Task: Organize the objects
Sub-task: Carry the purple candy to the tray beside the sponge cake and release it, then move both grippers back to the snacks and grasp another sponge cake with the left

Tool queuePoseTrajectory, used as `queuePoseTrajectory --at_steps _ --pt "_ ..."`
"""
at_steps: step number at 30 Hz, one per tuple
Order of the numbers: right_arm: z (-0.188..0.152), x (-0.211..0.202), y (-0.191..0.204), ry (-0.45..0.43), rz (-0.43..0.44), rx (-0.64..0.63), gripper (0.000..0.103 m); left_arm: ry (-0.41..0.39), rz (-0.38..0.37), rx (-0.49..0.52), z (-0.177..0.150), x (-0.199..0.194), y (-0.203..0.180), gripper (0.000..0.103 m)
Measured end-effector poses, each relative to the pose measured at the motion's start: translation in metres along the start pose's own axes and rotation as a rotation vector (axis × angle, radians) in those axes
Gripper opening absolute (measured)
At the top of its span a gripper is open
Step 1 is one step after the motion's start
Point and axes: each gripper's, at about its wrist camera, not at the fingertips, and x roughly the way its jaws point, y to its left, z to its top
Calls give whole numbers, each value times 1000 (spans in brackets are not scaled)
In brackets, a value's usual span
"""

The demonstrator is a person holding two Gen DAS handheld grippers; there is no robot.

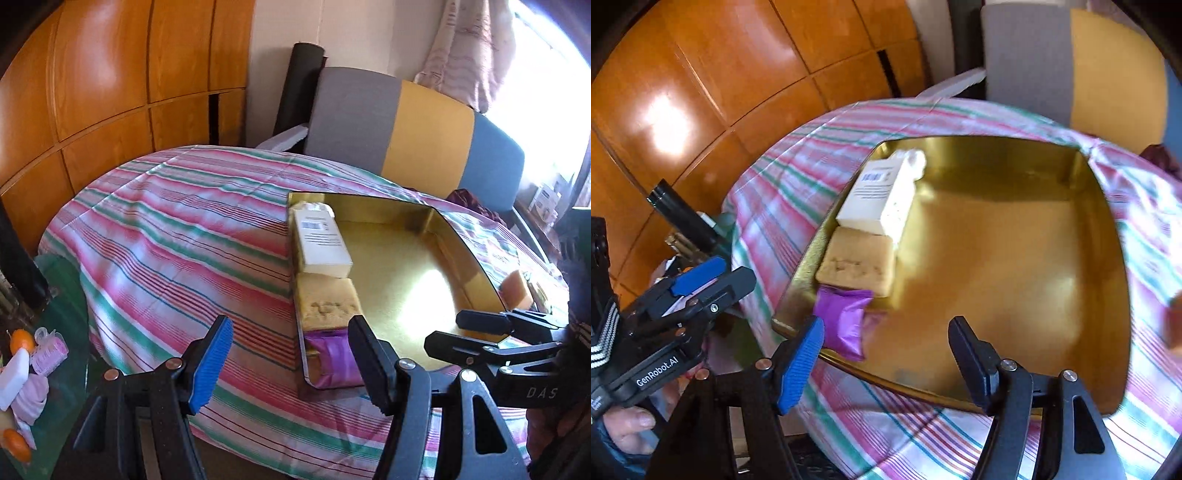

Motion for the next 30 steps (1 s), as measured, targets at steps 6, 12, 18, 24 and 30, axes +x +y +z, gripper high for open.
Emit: queuePoseTrajectory --at_steps 6,12,18,24,30 --pt "-13 -25 -10 -50 -75 -7 75 5 -28 49 -5 -4 -20 65" --pt "-28 -55 -38 -88 -147 41 86 14 -59 97 -6 -5 -42 65" --pt "-54 -95 -93 -103 -260 147 89 24 -129 176 -6 -5 -79 65" --pt "-97 -150 -178 -113 -416 372 89 39 -209 265 -7 -1 -123 65" --pt "-143 -224 -261 -227 -571 672 91 49 -286 357 -8 -1 -176 65"
